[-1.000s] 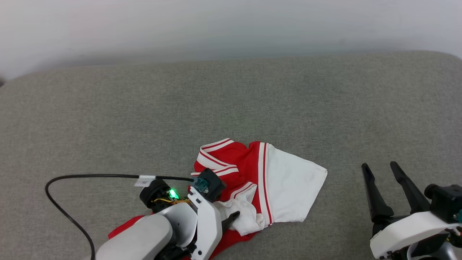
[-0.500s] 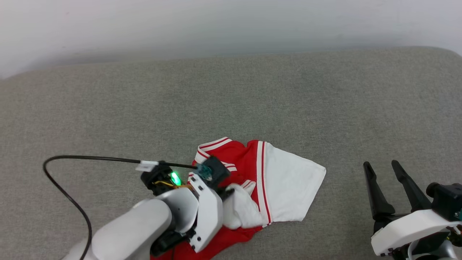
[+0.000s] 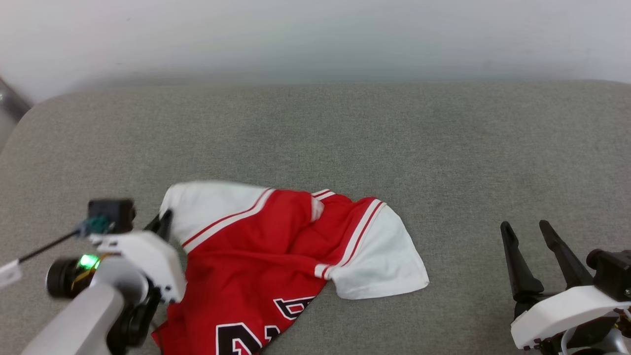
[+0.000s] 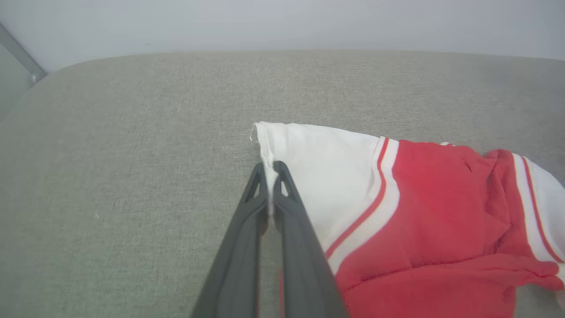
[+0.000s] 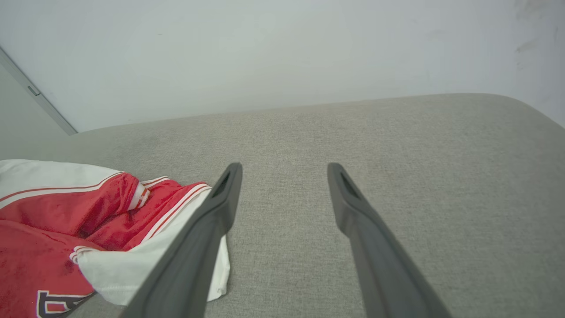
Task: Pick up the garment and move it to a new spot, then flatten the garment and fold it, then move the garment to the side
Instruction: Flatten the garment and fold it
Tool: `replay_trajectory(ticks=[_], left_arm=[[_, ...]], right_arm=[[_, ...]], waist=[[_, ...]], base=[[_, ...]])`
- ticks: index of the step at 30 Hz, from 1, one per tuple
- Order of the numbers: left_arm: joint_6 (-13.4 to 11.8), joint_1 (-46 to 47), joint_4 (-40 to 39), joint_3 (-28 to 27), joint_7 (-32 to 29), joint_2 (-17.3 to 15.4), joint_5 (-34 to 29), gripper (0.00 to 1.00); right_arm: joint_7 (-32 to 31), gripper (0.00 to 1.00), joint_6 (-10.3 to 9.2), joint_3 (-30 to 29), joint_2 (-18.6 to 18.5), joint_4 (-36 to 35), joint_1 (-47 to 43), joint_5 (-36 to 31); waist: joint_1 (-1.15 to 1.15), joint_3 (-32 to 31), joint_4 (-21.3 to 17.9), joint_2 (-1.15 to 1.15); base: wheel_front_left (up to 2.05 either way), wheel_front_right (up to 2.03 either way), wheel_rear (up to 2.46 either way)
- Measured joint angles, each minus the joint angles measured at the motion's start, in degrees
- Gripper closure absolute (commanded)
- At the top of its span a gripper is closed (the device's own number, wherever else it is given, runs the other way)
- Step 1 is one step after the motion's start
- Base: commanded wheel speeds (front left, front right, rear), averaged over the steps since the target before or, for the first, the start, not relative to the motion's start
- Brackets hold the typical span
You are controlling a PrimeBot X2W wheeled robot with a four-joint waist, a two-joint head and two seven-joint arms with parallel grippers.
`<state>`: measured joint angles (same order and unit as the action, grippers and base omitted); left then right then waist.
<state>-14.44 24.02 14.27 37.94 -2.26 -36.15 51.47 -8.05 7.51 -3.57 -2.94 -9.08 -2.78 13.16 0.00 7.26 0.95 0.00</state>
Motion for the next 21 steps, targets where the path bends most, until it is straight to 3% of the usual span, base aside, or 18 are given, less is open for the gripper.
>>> replay_trajectory(ticks=[5,9,10,11,21], left_arm=[[-2.3,-8.6,3.7,-2.9,2.1,0.9,5.4,1.0],[-1.4,-12.2,6.0,-2.7,1.9,2.4,7.8,1.0],[-1.2,-12.4,6.2,-2.4,2.2,2.9,7.8,0.63],[-1.1,-12.4,6.3,-2.3,2.8,3.3,7.7,0.0],[-0.2,-11.0,2.5,-1.1,14.9,4.5,-0.6,0.0]], right_arm=[[-0.6,0.0,0.0,-0.3,0.0,0.0,-0.1,0.0],[-0.8,0.0,0.0,-0.5,0.0,0.2,-0.2,0.0],[-1.0,0.0,0.0,-0.5,0.0,0.3,-0.2,0.0],[-1.1,0.0,0.0,-0.5,0.0,0.3,-0.3,-0.1],[-2.1,0.0,0.0,0.2,0.0,0.3,-2.2,-1.3]], waist=[[0.0,0.3,0.3,0.0],[0.0,-0.1,0.3,0.0],[0.0,-0.2,0.3,0.0],[0.0,-0.4,0.3,0.0],[0.0,-4.2,0.6,0.0]], base=[[0.0,0.0,0.0],[0.0,0.0,0.0],[0.0,0.0,0.0],[0.0,0.0,0.0],[0.0,0.0,0.0]])
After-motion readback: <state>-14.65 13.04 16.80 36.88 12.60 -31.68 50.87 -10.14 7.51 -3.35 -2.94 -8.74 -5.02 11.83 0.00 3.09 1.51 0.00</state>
